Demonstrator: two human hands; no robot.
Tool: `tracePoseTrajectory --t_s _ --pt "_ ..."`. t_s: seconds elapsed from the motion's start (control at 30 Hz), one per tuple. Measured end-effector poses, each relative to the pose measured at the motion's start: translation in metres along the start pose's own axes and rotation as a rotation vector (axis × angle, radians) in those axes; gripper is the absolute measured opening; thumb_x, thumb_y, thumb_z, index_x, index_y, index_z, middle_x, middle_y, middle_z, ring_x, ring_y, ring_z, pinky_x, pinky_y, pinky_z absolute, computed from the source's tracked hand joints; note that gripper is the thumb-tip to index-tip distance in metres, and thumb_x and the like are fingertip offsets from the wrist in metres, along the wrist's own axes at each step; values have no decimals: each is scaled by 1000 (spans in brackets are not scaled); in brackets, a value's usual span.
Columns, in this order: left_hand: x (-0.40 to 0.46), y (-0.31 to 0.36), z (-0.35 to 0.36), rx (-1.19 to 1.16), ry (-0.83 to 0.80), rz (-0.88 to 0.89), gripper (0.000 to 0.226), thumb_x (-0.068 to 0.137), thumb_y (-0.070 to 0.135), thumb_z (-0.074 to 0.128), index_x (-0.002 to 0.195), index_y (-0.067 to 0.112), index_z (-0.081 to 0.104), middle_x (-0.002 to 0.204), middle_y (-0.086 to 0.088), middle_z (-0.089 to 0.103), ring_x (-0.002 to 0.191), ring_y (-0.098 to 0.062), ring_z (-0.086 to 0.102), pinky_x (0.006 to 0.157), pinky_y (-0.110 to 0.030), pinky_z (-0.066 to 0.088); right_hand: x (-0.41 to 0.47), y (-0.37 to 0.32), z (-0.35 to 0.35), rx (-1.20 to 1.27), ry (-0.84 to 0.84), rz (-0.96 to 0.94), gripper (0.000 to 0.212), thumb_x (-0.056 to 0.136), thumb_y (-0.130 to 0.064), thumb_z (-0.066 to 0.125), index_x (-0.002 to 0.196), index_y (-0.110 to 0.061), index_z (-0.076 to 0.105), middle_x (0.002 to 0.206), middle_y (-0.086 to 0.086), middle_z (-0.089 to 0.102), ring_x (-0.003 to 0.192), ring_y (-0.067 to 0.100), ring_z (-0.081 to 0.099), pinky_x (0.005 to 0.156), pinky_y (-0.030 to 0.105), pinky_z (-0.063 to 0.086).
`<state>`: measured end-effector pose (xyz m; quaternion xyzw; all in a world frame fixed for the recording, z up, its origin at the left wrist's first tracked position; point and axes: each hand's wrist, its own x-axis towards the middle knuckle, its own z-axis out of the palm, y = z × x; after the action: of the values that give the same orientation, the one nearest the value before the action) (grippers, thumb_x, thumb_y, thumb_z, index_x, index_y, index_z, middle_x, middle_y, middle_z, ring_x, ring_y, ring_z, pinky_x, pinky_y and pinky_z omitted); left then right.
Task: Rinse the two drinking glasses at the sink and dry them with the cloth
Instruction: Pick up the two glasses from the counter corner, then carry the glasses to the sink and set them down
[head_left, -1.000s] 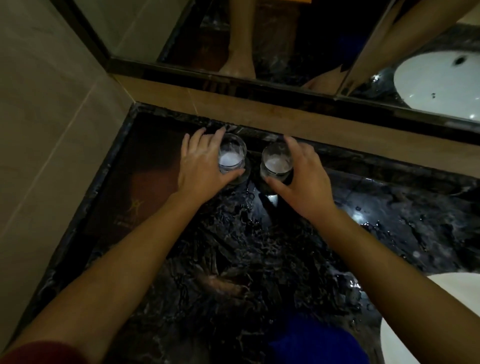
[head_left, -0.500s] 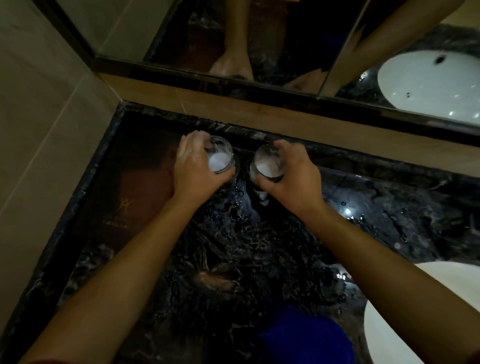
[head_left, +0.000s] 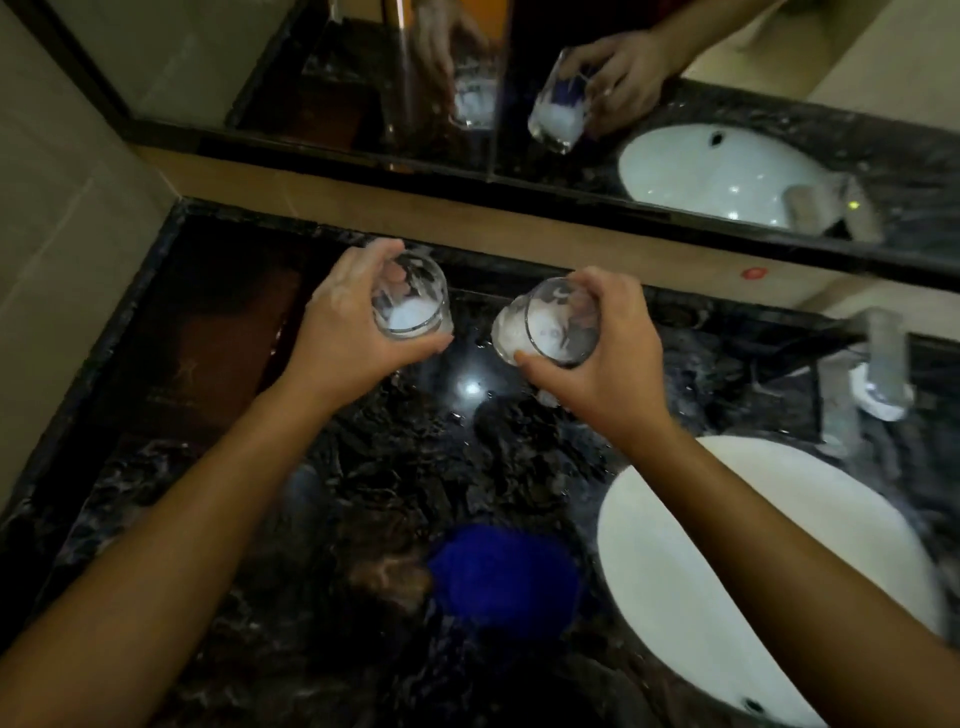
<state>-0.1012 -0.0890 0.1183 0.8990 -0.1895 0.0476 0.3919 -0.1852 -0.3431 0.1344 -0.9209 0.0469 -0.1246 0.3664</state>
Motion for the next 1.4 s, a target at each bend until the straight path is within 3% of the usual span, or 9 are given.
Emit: tracePoseTrajectory --t_s 0.2,0.33,0.47,0.7,0.87,0.93,1.17,1.33,1.4 --pt "-39 63 -3 -36 -8 83 97 66 60 84 144 14 49 125 -6 61 105 -20 66 93 -43 58 -66 13 -67 -21 67 -13 77 70 -44 84 132 -13 51 124 4 50 108 1 45 84 5 38" --pt "-75 119 10 -52 -22 120 99 65 58 90 144 13 49 127 -7 61 108 -14 65 95 -34 58 -114 28 -119 -7 89 -51 76 69 -37 88 130 -10 53 123 8 52 110 9 49 88 7 39" --pt "-114 169 32 -53 -28 134 94 63 46 91 141 10 52 125 -7 62 105 -8 63 94 -10 49 -162 45 -167 41 85 -86 75 68 -41 84 130 -11 53 121 8 54 110 19 56 94 30 51" --pt "-174 223 72 -99 -104 158 93 65 41 92 142 13 50 126 -7 61 108 -8 62 96 -17 52 -238 87 -214 144 68 -31 76 66 -36 89 131 -20 53 124 -1 51 111 13 61 93 45 56" --pt "-202 236 99 -89 -192 188 92 64 46 94 139 17 50 122 -3 61 107 -16 64 90 -34 57 -288 113 -223 171 64 87 79 63 -37 90 131 -20 53 125 -1 53 110 11 63 94 41 56" --pt "-214 239 111 -106 -221 198 90 65 50 88 140 18 49 124 -2 60 108 -18 64 85 -34 57 -308 120 -225 145 72 123 79 63 -36 90 131 -18 53 123 0 53 108 10 63 94 38 56" --pt "-263 240 158 -154 -299 149 90 64 38 96 139 19 50 126 0 60 109 -13 63 94 -31 54 -371 145 -231 71 52 232 79 62 -39 89 131 -19 55 121 0 53 106 12 63 93 32 56" --pt "-292 252 191 -130 -292 140 93 62 38 97 139 16 51 124 -2 60 105 -14 62 89 -27 53 -393 185 -243 32 43 255 77 65 -28 93 130 -19 54 119 0 53 103 8 60 87 6 43" --pt "-299 257 205 -105 -286 119 92 64 42 94 141 16 50 124 1 60 103 -10 60 86 -27 53 -395 205 -252 21 39 257 76 64 -27 93 130 -20 55 118 -1 52 101 9 59 86 2 40"
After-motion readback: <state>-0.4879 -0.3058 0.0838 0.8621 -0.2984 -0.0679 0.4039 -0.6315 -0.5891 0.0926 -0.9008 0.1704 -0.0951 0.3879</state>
